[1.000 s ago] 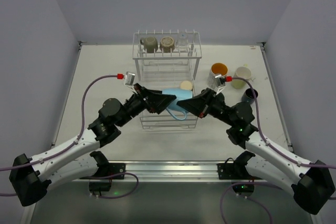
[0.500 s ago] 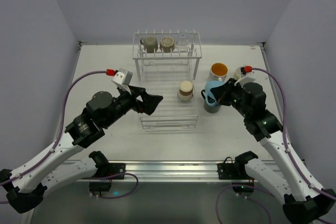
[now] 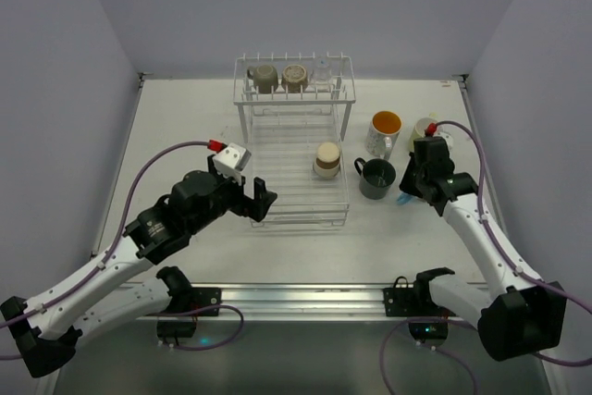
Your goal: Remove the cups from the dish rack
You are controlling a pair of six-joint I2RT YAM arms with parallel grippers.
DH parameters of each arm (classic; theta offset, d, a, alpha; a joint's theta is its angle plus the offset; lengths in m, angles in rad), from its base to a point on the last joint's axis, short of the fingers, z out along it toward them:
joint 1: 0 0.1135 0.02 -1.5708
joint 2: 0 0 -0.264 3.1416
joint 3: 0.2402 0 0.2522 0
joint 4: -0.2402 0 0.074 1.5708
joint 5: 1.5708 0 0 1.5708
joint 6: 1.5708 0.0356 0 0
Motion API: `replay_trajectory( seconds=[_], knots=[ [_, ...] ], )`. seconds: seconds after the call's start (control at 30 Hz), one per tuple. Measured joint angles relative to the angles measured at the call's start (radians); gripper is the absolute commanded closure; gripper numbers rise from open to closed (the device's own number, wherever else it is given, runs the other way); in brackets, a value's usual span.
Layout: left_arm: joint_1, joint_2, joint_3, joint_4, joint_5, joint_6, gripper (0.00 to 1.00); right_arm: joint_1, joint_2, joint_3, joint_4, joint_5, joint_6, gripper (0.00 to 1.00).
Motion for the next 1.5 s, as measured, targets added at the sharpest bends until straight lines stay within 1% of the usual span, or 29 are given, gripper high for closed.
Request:
replay_trajectory(
  seconds=[0.2,0.53,0.63,0.67,0.77,0.9,1.03,1.2,1.23,1.33,1.43,1.5],
  knots=[
    [0.0,-0.01,-0.009,0.0,0.001,0.016,0.0,-0.038,0.122,0.001,0.026,-0.011,-0.02,1.0],
    [0.0,0.022,-0.011,0.0,0.002,0.019,0.0,-0.082,0.294,0.019,0.102,-0.048,-0.057,1.0],
    [0.0,0.055,-0.01,0.0,0.006,0.016,0.0,-0.087,0.32,0.024,0.113,-0.064,-0.061,0.81],
    [0.0,0.068,-0.009,0.0,0.008,0.015,0.0,-0.087,0.322,0.025,0.115,-0.065,-0.062,0.71],
    [0.0,0.113,-0.001,-0.002,0.011,0.005,0.0,-0.087,0.321,0.032,0.124,-0.068,-0.067,0.61],
    [0.0,0.164,0.036,0.0,0.012,-0.023,0.0,-0.089,0.306,0.045,0.138,-0.069,-0.069,0.56],
    [0.0,0.228,0.082,0.031,0.019,-0.048,0.0,-0.091,0.249,0.045,0.139,-0.08,-0.069,0.55],
    [-0.005,0.375,0.142,0.087,0.021,-0.064,0.0,-0.091,0.121,0.036,0.159,-0.105,-0.066,0.52],
    [-0.008,0.415,0.156,0.104,0.02,-0.064,0.0,-0.091,0.079,0.026,0.167,-0.117,-0.062,0.47],
    [-0.021,0.516,0.195,0.142,0.016,-0.064,0.0,-0.091,-0.079,-0.031,0.22,-0.175,-0.042,0.38],
    [-0.033,0.628,0.258,0.187,-0.002,-0.06,0.0,-0.09,-0.248,-0.093,0.273,-0.258,-0.018,0.34],
    [-0.036,0.699,0.306,0.213,-0.021,-0.056,0.0,-0.089,-0.332,-0.119,0.299,-0.312,-0.004,0.34]
  ],
)
